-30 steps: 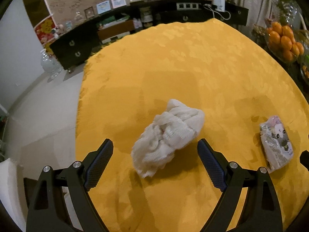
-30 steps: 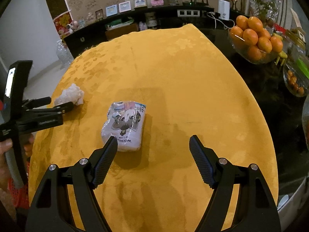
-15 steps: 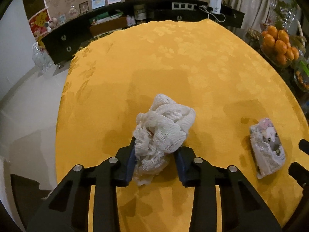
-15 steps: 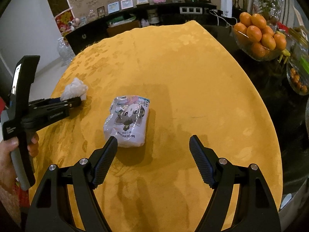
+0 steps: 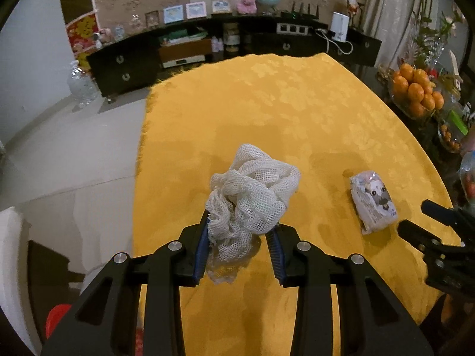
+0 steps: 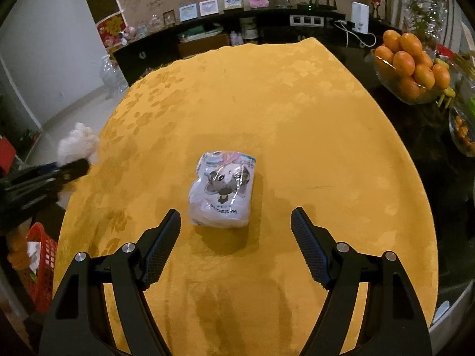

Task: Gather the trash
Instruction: 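Grasp the printed cartoon snack bag with the right tool while the left tool holds the mesh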

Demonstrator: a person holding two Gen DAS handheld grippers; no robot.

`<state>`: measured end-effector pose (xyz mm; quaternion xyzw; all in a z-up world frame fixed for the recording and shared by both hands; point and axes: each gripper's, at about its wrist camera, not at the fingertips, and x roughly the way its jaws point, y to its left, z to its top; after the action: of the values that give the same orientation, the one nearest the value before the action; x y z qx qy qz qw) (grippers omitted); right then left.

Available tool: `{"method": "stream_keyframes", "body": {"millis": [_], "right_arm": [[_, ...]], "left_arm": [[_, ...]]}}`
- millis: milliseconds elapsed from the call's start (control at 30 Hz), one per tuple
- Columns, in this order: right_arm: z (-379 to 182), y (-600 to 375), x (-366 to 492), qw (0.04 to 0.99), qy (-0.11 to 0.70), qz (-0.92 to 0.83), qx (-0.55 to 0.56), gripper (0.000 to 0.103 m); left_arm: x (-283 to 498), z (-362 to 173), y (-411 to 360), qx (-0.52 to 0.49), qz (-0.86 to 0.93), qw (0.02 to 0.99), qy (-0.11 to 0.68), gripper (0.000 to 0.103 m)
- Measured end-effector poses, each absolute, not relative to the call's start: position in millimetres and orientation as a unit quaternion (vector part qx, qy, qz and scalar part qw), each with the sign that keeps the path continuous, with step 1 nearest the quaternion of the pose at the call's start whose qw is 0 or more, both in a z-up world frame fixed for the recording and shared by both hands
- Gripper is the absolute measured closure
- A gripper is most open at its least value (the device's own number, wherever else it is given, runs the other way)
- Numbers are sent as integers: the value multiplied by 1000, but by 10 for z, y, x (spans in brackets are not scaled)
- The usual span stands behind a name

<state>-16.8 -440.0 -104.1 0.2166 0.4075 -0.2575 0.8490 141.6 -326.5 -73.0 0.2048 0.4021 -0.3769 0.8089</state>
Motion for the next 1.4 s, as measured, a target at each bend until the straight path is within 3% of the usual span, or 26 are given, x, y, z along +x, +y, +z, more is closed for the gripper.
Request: {"method": "stream_keyframes", "body": {"millis": [633, 967, 1233, 1400], "right_arm": [[-1211, -4283, 400, 860, 422, -256, 131, 26], [-1382, -4376, 543, 851, 431, -271, 131, 26], [-1367, -4381, 498, 855, 421, -272, 133, 51], [-1351, -4385, 460, 857, 420, -265, 140, 56]], "left_arm": [[1016, -500, -2367, 166, -315, 842, 406, 70], [1032, -510, -2343, 167, -310, 843, 407, 70], [991, -519, -2375, 174, -314, 842, 401, 70], [992, -518, -2381, 177, -314, 843, 400, 70]]}}
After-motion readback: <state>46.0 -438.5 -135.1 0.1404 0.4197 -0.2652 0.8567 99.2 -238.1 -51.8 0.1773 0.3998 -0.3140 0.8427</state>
